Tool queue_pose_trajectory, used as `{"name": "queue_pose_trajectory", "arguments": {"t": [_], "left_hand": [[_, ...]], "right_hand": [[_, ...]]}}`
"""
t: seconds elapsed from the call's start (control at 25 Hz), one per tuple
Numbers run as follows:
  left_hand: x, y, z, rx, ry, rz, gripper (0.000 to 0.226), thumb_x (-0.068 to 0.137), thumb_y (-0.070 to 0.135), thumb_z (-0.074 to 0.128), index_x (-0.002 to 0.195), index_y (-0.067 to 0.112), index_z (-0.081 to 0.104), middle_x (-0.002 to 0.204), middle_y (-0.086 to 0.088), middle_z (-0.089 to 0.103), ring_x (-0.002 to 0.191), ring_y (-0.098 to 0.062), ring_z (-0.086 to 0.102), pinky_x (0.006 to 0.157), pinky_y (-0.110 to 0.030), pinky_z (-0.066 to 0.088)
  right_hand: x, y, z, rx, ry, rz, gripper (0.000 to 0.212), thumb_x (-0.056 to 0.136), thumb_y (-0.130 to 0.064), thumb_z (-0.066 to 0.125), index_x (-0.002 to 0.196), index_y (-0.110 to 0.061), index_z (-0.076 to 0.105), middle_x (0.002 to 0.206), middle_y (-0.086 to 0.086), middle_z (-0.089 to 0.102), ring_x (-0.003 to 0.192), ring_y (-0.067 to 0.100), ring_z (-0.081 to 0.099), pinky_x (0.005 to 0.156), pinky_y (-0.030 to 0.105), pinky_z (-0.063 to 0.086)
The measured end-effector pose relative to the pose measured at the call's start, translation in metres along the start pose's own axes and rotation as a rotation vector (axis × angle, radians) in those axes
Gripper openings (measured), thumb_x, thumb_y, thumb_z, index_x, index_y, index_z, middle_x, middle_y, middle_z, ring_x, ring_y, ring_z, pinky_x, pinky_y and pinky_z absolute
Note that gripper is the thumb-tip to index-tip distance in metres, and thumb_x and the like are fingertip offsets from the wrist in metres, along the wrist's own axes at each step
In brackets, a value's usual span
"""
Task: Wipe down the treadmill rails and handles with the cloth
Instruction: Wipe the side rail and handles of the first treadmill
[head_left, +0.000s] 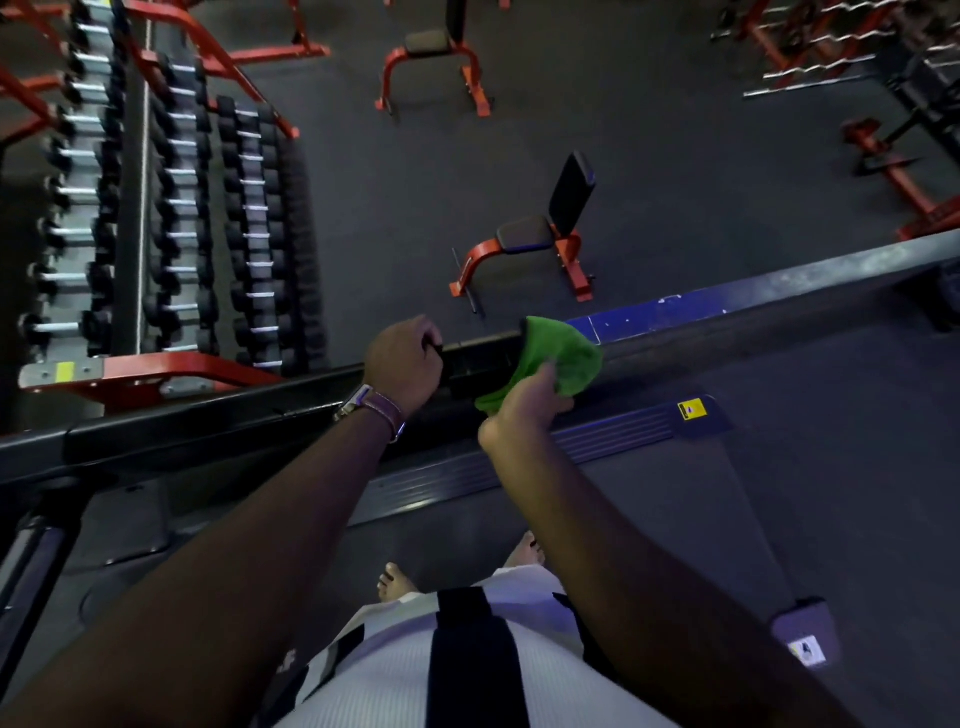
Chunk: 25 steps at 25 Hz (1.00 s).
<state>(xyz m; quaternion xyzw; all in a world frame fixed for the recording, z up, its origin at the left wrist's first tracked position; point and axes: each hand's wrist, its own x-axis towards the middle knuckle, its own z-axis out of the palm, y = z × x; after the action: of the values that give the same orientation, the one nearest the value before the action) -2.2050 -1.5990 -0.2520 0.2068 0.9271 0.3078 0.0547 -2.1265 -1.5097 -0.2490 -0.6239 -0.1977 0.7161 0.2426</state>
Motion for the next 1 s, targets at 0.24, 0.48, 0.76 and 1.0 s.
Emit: {"name": "queue_pose_trajectory", "arguments": {"t": [0.24, 0.48, 0.76, 1.0], "left_hand": [[0.010, -0.010, -0.006, -0.094, -0.163, -0.028, 0.029, 0.075, 0.008, 0.046, 0.083, 0.016, 0.072, 0.092, -0.004, 0.073, 0.087, -0.026, 0.065, 0.076, -0.030, 0.048], [0.013, -0.013, -0.007, -0.128, -0.194, -0.016, 0.028, 0.079, -0.001, 0.051, 0.086, 0.016, 0.073, 0.093, -0.003, 0.073, 0.086, -0.022, 0.064, 0.074, -0.027, 0.046], [0.008, -0.011, -0.009, -0.151, -0.179, 0.018, 0.028, 0.079, 0.003, 0.049, 0.087, 0.016, 0.072, 0.086, -0.003, 0.072, 0.082, -0.024, 0.065, 0.069, -0.025, 0.043], [0.006, -0.012, -0.011, -0.129, -0.159, 0.055, 0.026, 0.084, 0.001, 0.051, 0.092, 0.013, 0.072, 0.095, -0.006, 0.072, 0.087, -0.025, 0.065, 0.069, -0.023, 0.041]], "right_hand": [[-0.020, 0.032, 0.002, -0.105, 0.002, 0.025, 0.047, 0.085, -0.045, 0.060, 0.126, -0.027, 0.045, 0.113, 0.004, 0.060, 0.089, 0.025, 0.063, 0.081, 0.041, 0.054], [-0.021, 0.043, 0.015, -0.230, 0.148, -0.102, 0.079, 0.091, -0.042, 0.065, 0.154, -0.015, 0.025, 0.142, 0.025, 0.038, 0.127, 0.040, 0.046, 0.107, 0.042, 0.041], [-0.011, 0.064, 0.016, -0.095, 0.157, -0.048, 0.063, 0.093, -0.042, 0.059, 0.146, -0.013, 0.039, 0.140, 0.019, 0.051, 0.121, 0.038, 0.054, 0.104, 0.041, 0.045], [-0.027, 0.069, 0.014, -0.150, 0.162, -0.251, 0.062, 0.089, -0.035, 0.067, 0.143, -0.017, 0.041, 0.130, 0.020, 0.048, 0.118, 0.038, 0.052, 0.094, 0.034, 0.044]]}}
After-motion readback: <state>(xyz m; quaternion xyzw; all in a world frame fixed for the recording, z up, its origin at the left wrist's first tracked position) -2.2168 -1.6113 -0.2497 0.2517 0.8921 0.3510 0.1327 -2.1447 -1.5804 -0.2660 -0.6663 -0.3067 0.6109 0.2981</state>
